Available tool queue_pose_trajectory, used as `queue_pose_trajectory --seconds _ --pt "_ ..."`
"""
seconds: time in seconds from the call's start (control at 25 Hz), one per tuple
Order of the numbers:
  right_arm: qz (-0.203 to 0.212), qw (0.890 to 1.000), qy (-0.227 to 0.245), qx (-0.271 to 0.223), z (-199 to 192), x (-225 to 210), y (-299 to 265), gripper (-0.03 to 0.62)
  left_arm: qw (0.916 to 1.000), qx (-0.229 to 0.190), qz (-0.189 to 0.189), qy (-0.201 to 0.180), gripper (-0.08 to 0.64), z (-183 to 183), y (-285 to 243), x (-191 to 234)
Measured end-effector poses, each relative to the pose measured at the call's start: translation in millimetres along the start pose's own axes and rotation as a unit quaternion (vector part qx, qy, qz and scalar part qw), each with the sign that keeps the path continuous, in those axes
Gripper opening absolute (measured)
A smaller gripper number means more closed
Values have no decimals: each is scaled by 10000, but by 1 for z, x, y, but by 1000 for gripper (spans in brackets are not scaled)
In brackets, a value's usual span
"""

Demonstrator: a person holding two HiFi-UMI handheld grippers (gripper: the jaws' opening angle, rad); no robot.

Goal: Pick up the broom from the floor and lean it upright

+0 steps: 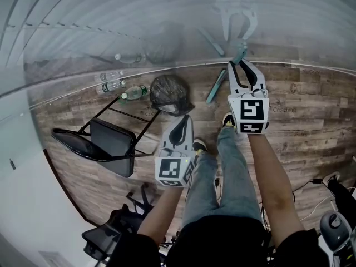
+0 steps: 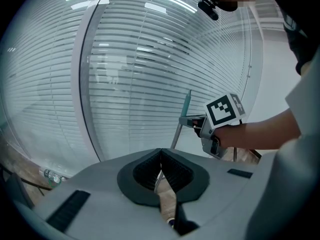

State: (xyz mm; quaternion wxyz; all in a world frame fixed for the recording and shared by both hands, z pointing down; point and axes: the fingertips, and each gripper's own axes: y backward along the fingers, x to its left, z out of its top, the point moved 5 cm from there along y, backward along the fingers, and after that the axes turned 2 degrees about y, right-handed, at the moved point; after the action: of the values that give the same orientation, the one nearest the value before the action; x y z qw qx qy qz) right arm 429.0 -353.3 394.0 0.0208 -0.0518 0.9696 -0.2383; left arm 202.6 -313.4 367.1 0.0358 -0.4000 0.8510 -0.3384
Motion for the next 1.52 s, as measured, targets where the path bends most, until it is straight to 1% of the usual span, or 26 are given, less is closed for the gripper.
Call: queue_pose_trajectory --seconds 0.16,0.32,0.48,0.56,0.6,0.68,0.76,0.84,0.88,0.96,1.04,1.12,1.2,1.28,1.4,1.48,1.52 --pt "-122 9999 77 2 1 -4 8 98 10000 -30 -1 -10 20 1 1 1" --pt "-572 9982 162 110 -5 -22 24 99 10000 -43 -31 -19 20 3 0 0" --pt "-1093 9933 215 304 -13 -49 37 106 9999 -54 -99 -43 20 3 -2 -4" --pt "-1137 9928 224 292 -15 -56 44 107 9999 -48 -134 -46 20 2 -3 -6" --pt "-1032 9941 227 240 -15 -56 46 107 9999 -39 -150 -42 20 1 -3 -8" --pt "-622 9977 265 92 -13 -49 48 101 9998 -32 -185 -36 20 -1 -5 -10" --pt "-91 9995 295 -45 -12 -41 45 97 9998 -46 -215 -40 20 -1 -6 -13" --pt "488 9982 315 -127 -7 -33 39 94 9997 -71 -214 -41 20 0 -7 -13" --pt "805 9960 369 -152 -4 -28 36 92 9998 -82 -200 -38 20 0 -7 -13" --pt "1471 9874 552 -176 4 -15 30 92 9998 -97 -166 -35 20 2 -5 -11" --pt "2093 9749 744 -165 10 0 23 92 9998 -104 -167 -47 20 2 -5 -9" --pt "2571 9617 939 -124 13 14 16 92 9993 -108 -320 -142 21 1 -13 -6" --pt "2891 9507 1120 -92 15 23 13 92 9968 -67 -651 -454 21 1 -30 -7" --pt "3141 9412 1245 -76 14 30 15 91 9904 -6 -1023 -926 22 2 -53 -13" --pt "3487 9266 1405 -88 13 45 22 91 9748 50 -1430 -1710 23 4 -87 -24" --pt "3705 9156 1558 -99 17 55 30 92 9644 144 -1643 -2066 31 6 -103 -31" --pt "3801 9104 1628 -115 21 58 35 92 9606 205 -1729 -2165 74 6 -109 -34"
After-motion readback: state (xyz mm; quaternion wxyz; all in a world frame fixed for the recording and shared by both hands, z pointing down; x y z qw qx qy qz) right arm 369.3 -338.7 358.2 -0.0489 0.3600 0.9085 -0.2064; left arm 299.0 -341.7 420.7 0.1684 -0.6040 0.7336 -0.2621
